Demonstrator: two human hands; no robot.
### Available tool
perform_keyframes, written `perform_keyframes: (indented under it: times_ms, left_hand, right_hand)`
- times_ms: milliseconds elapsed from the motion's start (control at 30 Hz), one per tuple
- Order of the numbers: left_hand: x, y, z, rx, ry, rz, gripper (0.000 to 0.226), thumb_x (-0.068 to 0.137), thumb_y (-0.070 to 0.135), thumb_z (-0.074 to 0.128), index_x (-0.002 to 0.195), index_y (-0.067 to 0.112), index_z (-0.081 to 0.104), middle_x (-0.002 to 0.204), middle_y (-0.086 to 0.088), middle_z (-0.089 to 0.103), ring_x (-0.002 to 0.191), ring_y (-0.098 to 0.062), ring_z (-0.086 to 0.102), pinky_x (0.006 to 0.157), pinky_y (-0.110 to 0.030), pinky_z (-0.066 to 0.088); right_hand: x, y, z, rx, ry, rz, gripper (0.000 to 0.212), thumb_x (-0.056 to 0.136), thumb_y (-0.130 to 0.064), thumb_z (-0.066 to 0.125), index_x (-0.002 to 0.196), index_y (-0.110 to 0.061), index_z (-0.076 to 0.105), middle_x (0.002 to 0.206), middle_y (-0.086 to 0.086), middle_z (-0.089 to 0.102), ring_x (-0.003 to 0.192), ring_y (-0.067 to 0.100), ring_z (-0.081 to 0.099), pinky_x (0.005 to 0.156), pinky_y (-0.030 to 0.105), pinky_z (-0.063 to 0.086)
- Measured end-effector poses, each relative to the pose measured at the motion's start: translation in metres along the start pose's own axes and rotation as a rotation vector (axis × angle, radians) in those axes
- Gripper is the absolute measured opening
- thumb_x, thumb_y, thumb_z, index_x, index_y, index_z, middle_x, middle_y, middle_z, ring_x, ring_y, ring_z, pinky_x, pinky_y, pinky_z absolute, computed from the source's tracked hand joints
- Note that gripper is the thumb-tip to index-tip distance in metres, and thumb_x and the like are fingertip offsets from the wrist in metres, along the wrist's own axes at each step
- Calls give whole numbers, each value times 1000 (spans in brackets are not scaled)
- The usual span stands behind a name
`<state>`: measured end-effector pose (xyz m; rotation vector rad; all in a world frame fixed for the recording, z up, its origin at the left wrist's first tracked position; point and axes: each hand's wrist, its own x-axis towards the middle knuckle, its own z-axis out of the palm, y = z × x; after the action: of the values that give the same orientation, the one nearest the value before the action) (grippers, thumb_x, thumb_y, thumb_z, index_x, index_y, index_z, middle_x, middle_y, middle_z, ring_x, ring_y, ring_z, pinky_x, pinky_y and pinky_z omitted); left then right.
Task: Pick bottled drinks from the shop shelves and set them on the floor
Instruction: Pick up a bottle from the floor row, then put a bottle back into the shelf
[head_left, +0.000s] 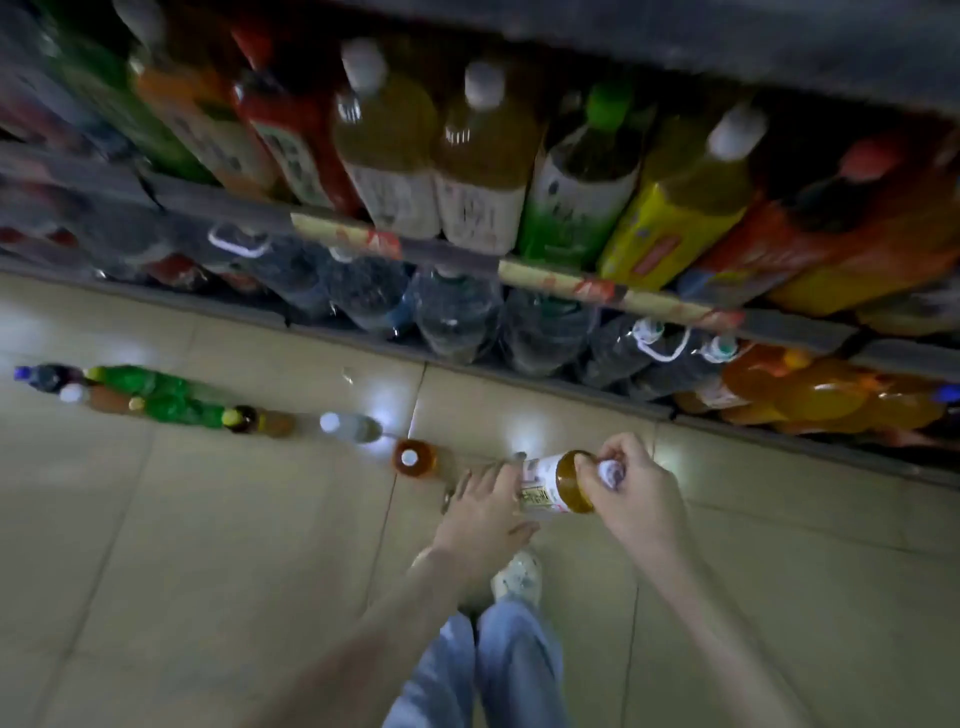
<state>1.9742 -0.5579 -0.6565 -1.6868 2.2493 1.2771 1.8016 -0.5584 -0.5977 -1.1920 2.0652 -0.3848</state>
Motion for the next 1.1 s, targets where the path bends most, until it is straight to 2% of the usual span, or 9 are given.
perform_keyframes:
  times_ms: [67, 200, 400, 533, 700, 800, 867, 1000, 1100]
  left_hand:
    - [15, -39, 50, 53, -77, -74, 72, 91, 29, 58, 151, 20, 18, 149, -3, 31, 137, -21, 28, 112, -33, 22]
    - [41, -128, 133, 88, -183, -246, 76, 94, 10, 45, 153, 34, 2, 158, -8, 6, 139, -30, 24, 104, -41, 39]
    - [85, -207, 219, 185, -200, -315, 64, 100, 29, 43, 153, 25, 6, 149, -14, 24, 127, -32, 41, 98, -38, 43]
    - [102, -215, 235, 276, -207, -290, 57, 97, 15, 47, 145, 22, 18, 138, -22, 39, 107, -34, 59, 84, -38, 52]
    - [89, -198, 197, 325, -225, -219, 42, 99, 19, 42, 139, 18, 28, 112, -17, 60, 85, -32, 66, 59, -32, 43]
    - [61, -163, 145, 318, -225, -159, 45, 98, 31, 43, 140, 21, 28, 111, -15, 62, 86, -35, 65, 58, -35, 41]
    - [35, -132, 98, 253, -221, -114, 47, 96, 35, 48, 138, 22, 32, 111, -13, 63, 90, -36, 64, 64, -36, 45]
    - [-26, -50, -10, 88, -184, -69, 41, 92, 36, 56, 128, 20, 44, 104, -10, 65, 91, -32, 63, 71, -35, 50]
    - [-71, 24, -89, 47, -61, 38, 34, 86, 33, 61, 116, 19, 53, 100, -7, 65, 89, -30, 62, 67, -30, 43]
  right_hand:
    - [18, 38, 57, -93, -37, 12, 26, 82, -38, 68, 85, -24, 47, 75, -1, 61, 71, 28, 60, 57, 30, 38]
    - [65, 116, 161, -256, -104, 2, 25, 85, -34, 67, 96, -16, 54, 94, 5, 63, 85, 30, 62, 60, 29, 32]
    - [122, 207, 252, -480, -239, -34, 32, 93, -34, 57, 117, -13, 49, 119, 7, 56, 109, 25, 56, 77, 32, 44]
    - [126, 215, 280, -432, -167, -91, 37, 93, -34, 59, 119, -11, 48, 116, 9, 55, 106, 28, 57, 73, 33, 45]
    - [117, 194, 258, -582, -274, 9, 45, 94, -32, 58, 129, -11, 39, 128, 10, 47, 116, 29, 51, 85, 38, 45]
    - [91, 171, 220, -603, -355, 90, 66, 90, -33, 65, 141, -15, 28, 144, 9, 33, 128, 30, 39, 96, 42, 40]
    - [64, 147, 186, -598, -376, 23, 82, 86, -35, 69, 148, -21, 16, 153, 6, 17, 138, 28, 26, 104, 43, 37]
    - [1, 82, 101, -240, -558, -49, 114, 74, -31, 81, 152, -34, -3, 159, -8, -9, 146, 16, 0, 115, 36, 21]
    - [-41, 21, 29, 20, -660, -200, 121, 66, -37, 85, 146, -50, -4, 154, -22, -5, 143, 2, 1, 116, 27, 15]
